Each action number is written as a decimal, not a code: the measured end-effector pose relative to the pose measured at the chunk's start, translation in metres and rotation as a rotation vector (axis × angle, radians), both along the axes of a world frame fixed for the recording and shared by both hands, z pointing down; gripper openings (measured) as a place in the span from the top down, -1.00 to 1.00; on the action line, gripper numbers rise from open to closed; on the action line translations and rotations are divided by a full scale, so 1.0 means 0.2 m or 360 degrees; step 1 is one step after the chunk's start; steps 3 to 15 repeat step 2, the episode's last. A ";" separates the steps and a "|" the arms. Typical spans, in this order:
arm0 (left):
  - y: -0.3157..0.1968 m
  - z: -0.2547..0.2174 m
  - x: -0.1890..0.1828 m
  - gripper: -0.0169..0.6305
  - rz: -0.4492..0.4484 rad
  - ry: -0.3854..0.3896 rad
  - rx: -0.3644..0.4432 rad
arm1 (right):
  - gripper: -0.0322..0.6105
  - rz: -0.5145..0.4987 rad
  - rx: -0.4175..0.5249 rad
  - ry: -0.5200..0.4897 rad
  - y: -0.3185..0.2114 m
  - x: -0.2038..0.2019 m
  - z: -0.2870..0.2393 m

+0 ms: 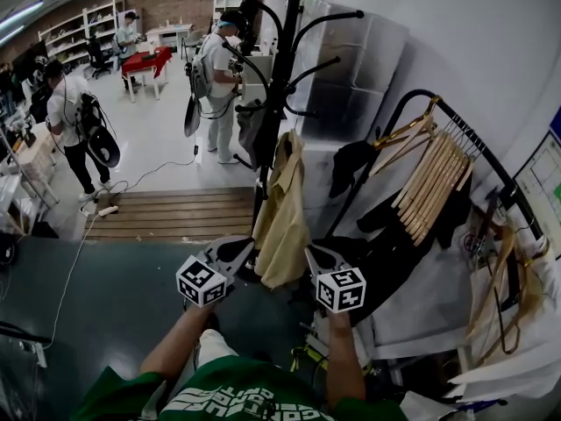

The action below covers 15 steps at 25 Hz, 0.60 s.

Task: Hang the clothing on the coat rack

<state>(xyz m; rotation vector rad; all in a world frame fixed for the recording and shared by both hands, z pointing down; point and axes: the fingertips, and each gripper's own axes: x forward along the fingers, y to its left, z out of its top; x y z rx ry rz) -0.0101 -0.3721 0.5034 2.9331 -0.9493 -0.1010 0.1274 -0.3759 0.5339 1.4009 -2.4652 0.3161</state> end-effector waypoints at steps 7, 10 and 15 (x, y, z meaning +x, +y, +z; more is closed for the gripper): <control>0.00 0.00 0.00 0.94 -0.0003 -0.0001 0.0001 | 0.87 0.0005 0.0000 -0.0004 0.00 0.00 0.00; 0.00 0.00 0.00 0.94 -0.0003 -0.0001 0.0001 | 0.87 0.0005 0.0000 -0.0004 0.00 0.00 0.00; 0.00 0.00 0.00 0.94 -0.0003 -0.0001 0.0001 | 0.87 0.0005 0.0000 -0.0004 0.00 0.00 0.00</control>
